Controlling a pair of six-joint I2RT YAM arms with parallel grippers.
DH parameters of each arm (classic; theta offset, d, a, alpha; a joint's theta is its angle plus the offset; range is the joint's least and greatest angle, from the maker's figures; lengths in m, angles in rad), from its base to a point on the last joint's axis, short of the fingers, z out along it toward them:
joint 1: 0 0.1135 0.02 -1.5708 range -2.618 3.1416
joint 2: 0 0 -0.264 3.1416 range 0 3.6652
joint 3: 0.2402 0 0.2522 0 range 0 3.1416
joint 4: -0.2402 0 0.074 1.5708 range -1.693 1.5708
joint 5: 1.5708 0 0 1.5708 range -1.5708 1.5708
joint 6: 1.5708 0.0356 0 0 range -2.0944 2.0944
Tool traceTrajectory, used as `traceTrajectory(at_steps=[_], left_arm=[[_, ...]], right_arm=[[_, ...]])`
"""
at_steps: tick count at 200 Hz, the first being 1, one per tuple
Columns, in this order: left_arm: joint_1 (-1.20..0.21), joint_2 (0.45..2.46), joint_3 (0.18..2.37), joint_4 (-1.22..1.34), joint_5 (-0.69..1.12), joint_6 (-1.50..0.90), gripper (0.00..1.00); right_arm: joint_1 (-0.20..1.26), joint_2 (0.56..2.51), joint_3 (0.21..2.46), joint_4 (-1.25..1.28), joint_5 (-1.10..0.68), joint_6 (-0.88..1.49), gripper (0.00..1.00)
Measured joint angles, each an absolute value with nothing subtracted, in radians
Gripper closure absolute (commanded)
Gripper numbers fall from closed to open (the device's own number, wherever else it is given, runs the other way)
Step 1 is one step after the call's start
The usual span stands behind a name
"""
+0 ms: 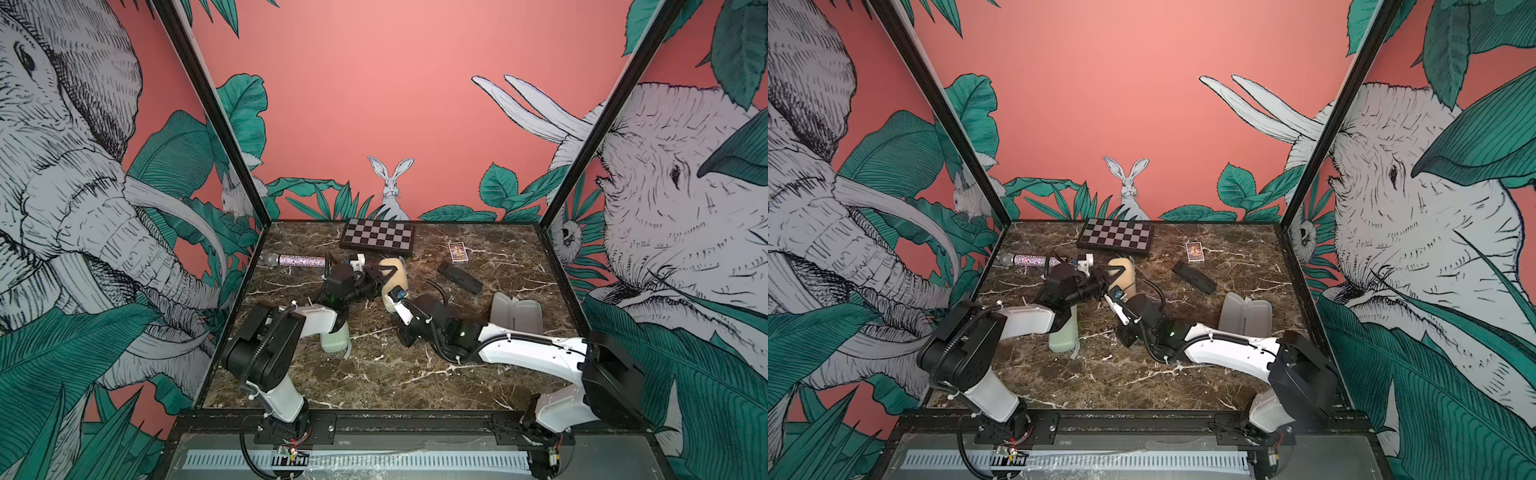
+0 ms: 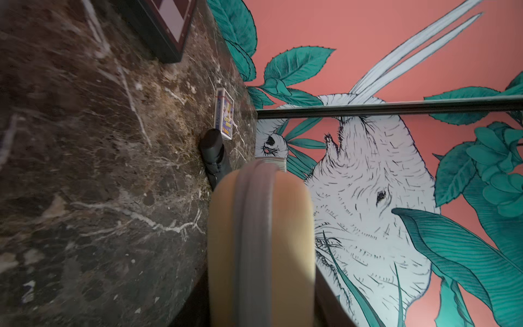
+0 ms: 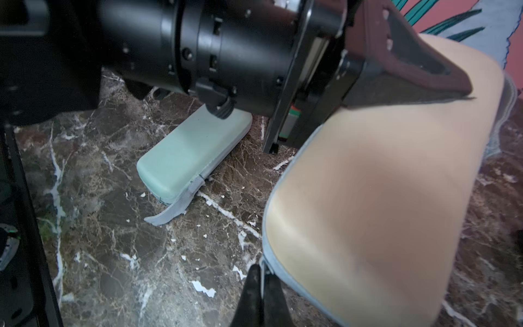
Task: Put umbrellas into zippered umbrella sleeves
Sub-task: Close the umbrella sleeve at the center of the board, then place the umbrella sleeve at the center of the board.
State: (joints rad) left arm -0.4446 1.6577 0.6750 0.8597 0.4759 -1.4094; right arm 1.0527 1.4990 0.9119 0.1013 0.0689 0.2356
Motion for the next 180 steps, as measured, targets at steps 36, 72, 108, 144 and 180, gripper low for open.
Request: traceTrajectory(at_steps=[36,72,108,144,180], left_arm=[[-0.493,1.665,0.649,0.884,0.332,-1.405,1.0],[-0.534,1.65,0.547,0.91,0.136,-1.378,0.93],[-0.576,1.729,0.514,0.989,0.039,-1.383,0.78],[-0.612,1.773,0.495,1.041,-0.014,-1.37,0.58],[-0.611,1.688,0.409,0.945,-0.019,-1.312,0.45]], right_arm=[[1.053,1.534,0.908,0.151,0.099,0.384,1.0],[1.011,1.53,0.826,0.194,0.04,0.535,1.0],[0.921,1.53,0.772,0.173,-0.066,0.624,1.0],[0.891,1.565,0.772,0.143,-0.119,0.651,1.0],[0.846,1.603,0.778,0.107,-0.113,0.643,1.0]])
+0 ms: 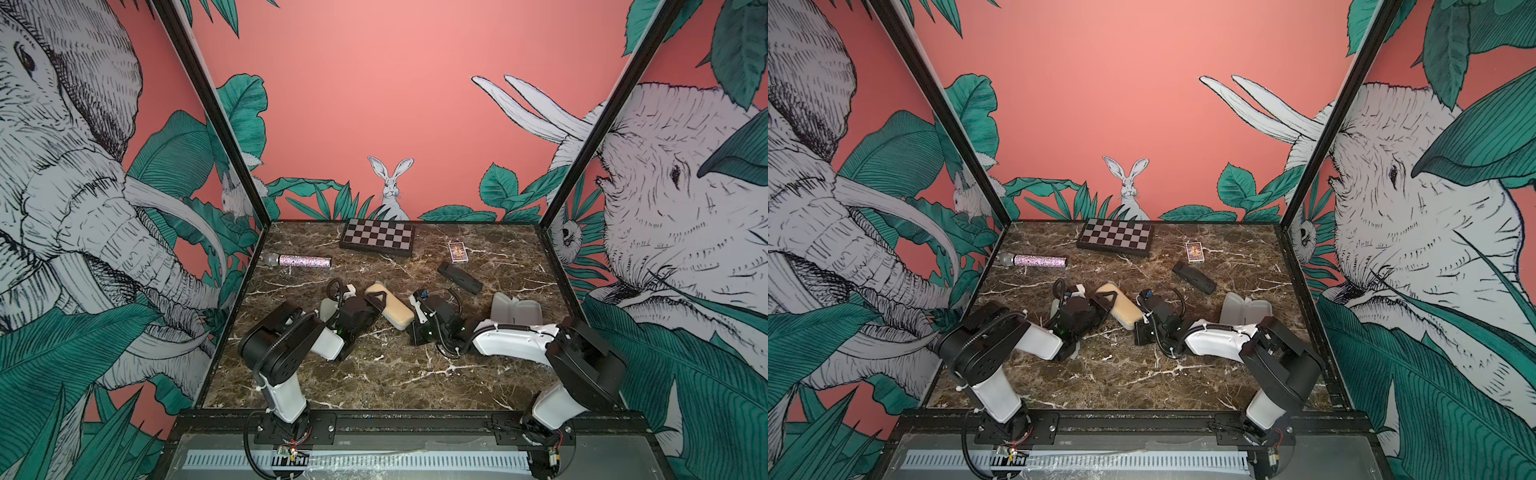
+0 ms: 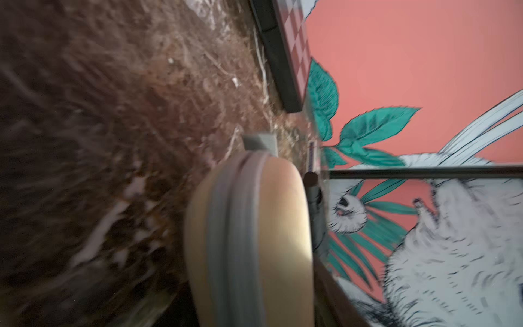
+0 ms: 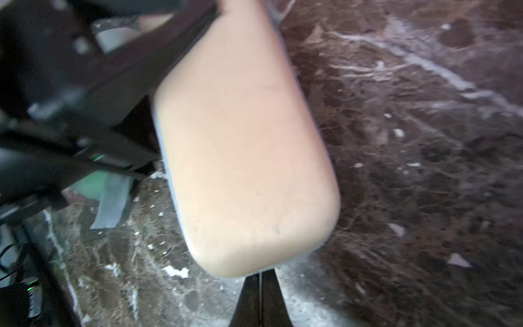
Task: Put umbrellas into zippered umbrella sleeves
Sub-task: Place the umbrella sleeve at the center of the board.
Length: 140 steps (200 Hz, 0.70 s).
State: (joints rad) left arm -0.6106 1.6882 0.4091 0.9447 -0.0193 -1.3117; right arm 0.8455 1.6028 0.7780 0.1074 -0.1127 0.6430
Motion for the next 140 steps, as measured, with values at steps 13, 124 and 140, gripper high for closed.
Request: traceTrajectory(at_steps=[13,124,140], left_arm=[[-0.61,1.615,0.407,0.824,0.001,-1.275,0.46],[-0.58,1.319,0.75,-0.093,0.237,-0.863,0.61],[-0.582,1.32,0.695,-0.083,0.284,-0.875,0.61]], right_arm=[[0.808,1.617,0.801,0.073,-0.113,0.617,1.0],[0.71,1.757,1.042,-0.146,-0.069,0.205,1.0],[0.694,1.766,1.047,-0.159,-0.068,0.181,1.0]])
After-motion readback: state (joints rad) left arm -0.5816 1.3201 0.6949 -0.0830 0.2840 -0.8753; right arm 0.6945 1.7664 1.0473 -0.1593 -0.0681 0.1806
